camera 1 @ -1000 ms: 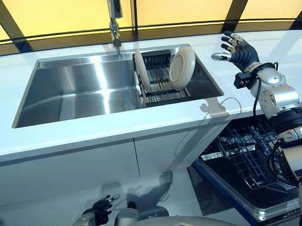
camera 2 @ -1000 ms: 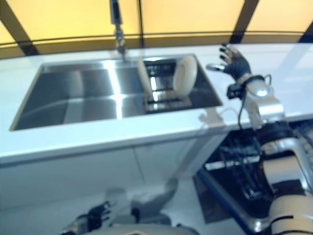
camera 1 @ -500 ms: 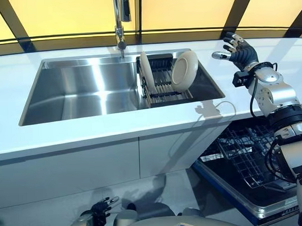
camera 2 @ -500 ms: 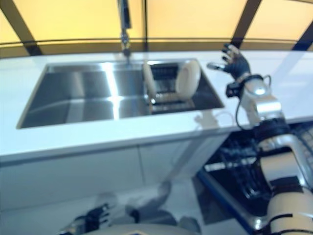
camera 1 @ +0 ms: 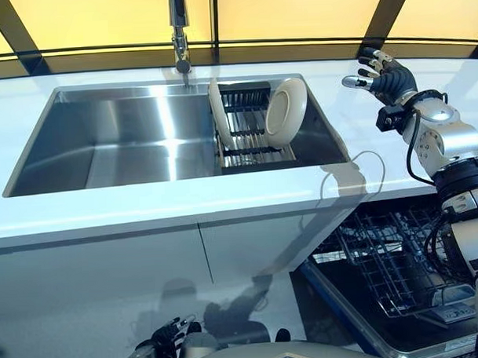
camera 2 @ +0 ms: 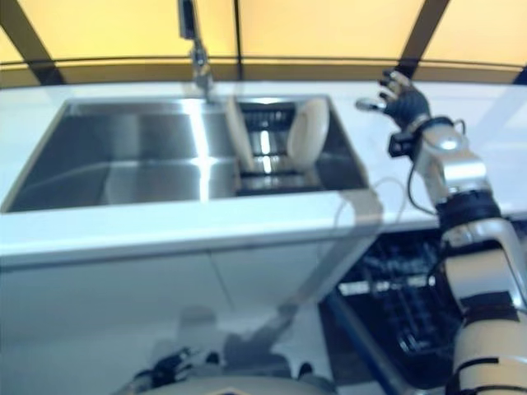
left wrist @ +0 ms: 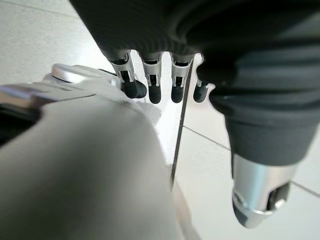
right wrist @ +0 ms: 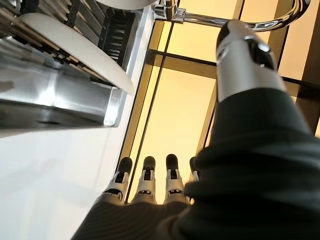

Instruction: Take plates into dishwasher

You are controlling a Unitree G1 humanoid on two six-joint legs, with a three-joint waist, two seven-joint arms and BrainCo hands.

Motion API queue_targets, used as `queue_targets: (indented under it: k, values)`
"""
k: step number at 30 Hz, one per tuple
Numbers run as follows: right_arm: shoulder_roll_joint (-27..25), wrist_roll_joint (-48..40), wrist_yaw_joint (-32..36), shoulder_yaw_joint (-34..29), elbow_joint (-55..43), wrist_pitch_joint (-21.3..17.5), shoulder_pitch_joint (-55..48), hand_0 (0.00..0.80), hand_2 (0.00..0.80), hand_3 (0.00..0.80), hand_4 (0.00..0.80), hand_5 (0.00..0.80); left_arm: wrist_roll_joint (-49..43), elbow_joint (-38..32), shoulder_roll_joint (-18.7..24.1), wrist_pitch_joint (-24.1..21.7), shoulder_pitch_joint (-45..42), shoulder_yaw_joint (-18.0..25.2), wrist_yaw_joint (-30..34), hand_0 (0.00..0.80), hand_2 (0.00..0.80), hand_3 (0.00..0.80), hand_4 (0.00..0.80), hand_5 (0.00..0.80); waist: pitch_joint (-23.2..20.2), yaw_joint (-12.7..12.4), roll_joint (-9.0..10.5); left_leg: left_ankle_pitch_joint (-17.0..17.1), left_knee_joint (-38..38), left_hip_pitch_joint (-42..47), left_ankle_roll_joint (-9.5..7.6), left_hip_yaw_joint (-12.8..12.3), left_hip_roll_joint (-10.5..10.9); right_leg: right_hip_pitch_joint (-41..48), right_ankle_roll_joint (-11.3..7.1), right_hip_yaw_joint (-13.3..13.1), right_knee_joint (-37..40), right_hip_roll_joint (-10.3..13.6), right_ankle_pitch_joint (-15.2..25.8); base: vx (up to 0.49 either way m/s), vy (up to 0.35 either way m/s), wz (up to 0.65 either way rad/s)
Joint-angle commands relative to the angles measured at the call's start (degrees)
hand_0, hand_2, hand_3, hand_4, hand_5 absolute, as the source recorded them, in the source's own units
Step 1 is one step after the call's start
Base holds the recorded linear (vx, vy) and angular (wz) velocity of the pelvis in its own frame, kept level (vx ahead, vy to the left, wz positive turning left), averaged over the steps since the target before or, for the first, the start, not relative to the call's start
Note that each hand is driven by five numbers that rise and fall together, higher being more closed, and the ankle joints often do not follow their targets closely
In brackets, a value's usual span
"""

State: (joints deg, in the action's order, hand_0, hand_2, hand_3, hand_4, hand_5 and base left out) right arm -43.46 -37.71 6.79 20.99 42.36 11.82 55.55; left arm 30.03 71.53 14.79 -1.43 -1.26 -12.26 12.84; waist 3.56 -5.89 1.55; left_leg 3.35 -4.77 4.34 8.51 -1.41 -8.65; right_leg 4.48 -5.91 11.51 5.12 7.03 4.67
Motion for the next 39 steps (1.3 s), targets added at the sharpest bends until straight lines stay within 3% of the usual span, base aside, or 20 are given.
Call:
queue_targets:
  k: [1,21,39]
  values:
    - [0.10,-0.06,-0.17,2.73,4.25,-1.16,9.30,0.000,0.000,0.000,0.000,0.000,-1.13,2.70,2.49,-1.19,2.75,-2.91,1.10,0.000,0.000,0.000,0.000,0.000,-1.71,-2.44,3.22,0.95,-0.23,-1.54,-1.67,1.22,1.87,0.37,-1.38,2.25,-0.12,3.97,2.02,0.077,0.012,0.09]
    - [4.47,-1.73,-2.45,2.13,5.47,-0.63,9.28,0.000,0.000,0.000,0.000,0.000,-2.13,3.16,2.20,-2.42,0.01,-4.19,1.91,0.000,0.000,0.000,0.000,0.000,-0.98,-3.86,1.96,1.63,-0.23,-3.63,-1.32,1.75,1.21,-0.55,-1.59,3.34,-0.12,4.62,1.51,0.033,0.006,0.03]
    - [3.28,0.63,-6.55,2.06,7.72,-2.56,10.69,0.000,0.000,0.000,0.000,0.000,0.54,1.44,2.60,-3.56,0.48,-5.91,2.35,0.000,0.000,0.000,0.000,0.000,2.55,-3.80,-0.15,2.42,-0.23,-6.80,-1.41,2.84,0.91,-3.61,-1.51,2.71,-0.12,4.99,1.88,-0.022,-0.008,0.01]
